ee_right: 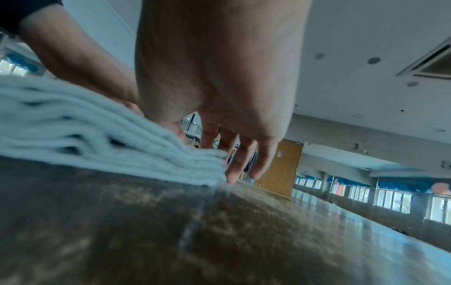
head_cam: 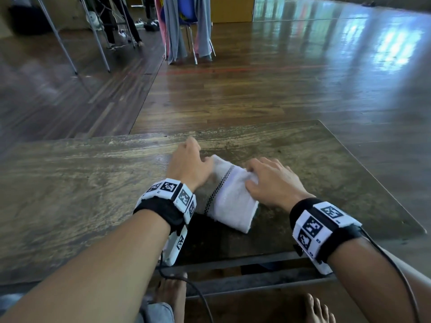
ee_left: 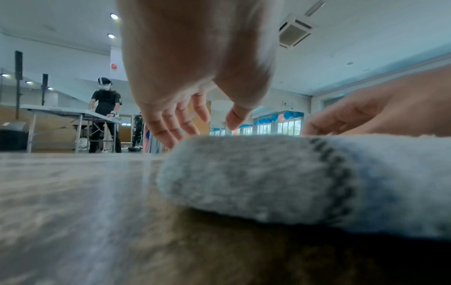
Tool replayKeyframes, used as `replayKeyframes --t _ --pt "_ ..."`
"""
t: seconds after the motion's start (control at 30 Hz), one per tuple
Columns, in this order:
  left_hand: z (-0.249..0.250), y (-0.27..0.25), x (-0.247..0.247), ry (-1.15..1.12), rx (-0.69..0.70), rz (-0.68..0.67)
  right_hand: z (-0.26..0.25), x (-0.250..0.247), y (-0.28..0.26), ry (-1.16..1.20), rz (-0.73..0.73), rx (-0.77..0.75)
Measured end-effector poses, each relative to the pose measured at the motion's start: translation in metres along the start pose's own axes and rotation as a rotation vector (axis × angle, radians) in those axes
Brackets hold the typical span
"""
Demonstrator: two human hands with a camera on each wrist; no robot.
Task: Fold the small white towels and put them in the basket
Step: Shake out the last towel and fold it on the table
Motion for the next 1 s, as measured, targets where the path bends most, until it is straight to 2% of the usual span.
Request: replayKeyframes --t 0.1,0.17,0.23,0.3,0.4,0.5,0.63,0.8,0.9,1.0 --pt "0.013 -0.004 -0.004 0.033 0.062 -0.040 0.006 -0.008 -0.008 -0.144 -0.019 0.106" --pt "0.019 -0.010 0.001 0.093 0.088 -0.117 0.004 -0.015 -0.011 -0.109 0.073 0.091" --pt "0.024 -0.019 0.012 0.151 0.074 -0.205 -0.004 -0.027 -0.013 -0.060 0.277 -0.024" --pt "0.028 -0.029 0.026 0.152 0.003 -0.300 -0.020 -0.029 -0.015 -0.008 0.348 -0.215" --pt "0.032 -0.043 0.054 0.168 -0.023 -0.515 -0.037 -0.001 -0.014 0.093 0.153 -0.385" --pt "0.026 -0.048 0.067 0.212 0.056 -0.638 -0.034 0.033 -0.008 0.148 -0.103 -0.300" --pt "0.016 -0.045 0.067 0.188 0.119 -0.630 -0.012 0.054 -0.004 0.027 -0.332 -0.153" --pt "0.006 -0.044 0.068 0.195 0.110 -0.596 0.002 0.060 -0.005 -0.016 -0.344 -0.079" --pt "-0.004 -0.047 0.061 0.196 0.012 -0.563 0.004 0.061 -0.008 0.039 -0.315 -0.033" --pt "-0.012 -0.057 0.051 0.220 -0.171 -0.475 0.004 0.063 -0.015 0.068 -0.283 0.025"
Point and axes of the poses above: each hand's wrist, its own y-axis towards the middle knuckle, its own x-axis out of the palm, z = x × y, the point moved 7 cm from there along y, towards the middle knuckle, and after that the axes turned 6 degrees about x, right-handed, at the moved point
